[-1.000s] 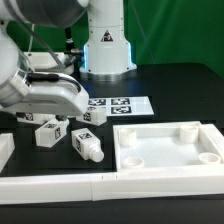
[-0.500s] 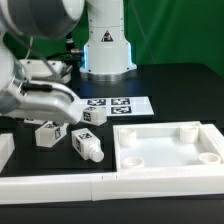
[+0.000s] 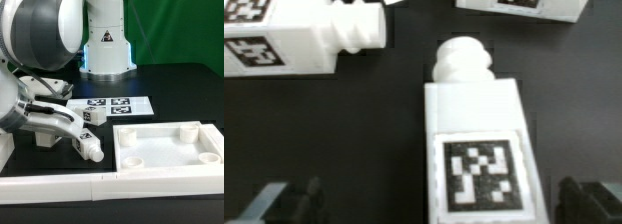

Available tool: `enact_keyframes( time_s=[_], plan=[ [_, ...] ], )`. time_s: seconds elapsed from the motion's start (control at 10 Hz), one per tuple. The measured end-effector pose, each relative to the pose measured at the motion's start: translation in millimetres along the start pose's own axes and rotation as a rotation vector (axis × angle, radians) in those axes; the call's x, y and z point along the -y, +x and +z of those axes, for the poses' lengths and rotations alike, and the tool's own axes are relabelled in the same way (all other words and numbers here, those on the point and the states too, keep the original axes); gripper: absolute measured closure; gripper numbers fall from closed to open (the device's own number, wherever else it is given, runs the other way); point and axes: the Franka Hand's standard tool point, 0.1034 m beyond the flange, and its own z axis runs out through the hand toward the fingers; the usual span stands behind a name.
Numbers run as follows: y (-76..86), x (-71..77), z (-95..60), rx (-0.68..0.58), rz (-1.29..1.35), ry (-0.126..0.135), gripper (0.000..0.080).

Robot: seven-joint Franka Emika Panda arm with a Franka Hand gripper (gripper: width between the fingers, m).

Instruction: Assemble one leg

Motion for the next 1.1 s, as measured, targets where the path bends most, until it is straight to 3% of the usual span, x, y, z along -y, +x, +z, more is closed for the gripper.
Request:
enact_keyframes(
  time_s=[0.1,0.3,0.4,0.5,0.7,0.9,1.1],
  plan=[
    [0.0,-0.3,-0.1,0.0,0.0,-0.001,0.015],
    [0.0,-0.4,0.1,0.0,-0.001,-0.002,0.0393],
    [0.0,-0.4,0.1,0.0,-0.001,-0.002,0.0393],
    [0.0,-0.4,0.1,0.0,-0.001,-0.002,0.0515],
    [-1.3,2.3,-2.6,-0.002,-0.007,-0.008,0.0515],
    [-31.1,33.2,-33.6,-0.033,-0.051,-0.014,0.0515],
    [-67.7,79.5,-60.3,-0.095,-0.046,-0.026,0.0515]
  ],
)
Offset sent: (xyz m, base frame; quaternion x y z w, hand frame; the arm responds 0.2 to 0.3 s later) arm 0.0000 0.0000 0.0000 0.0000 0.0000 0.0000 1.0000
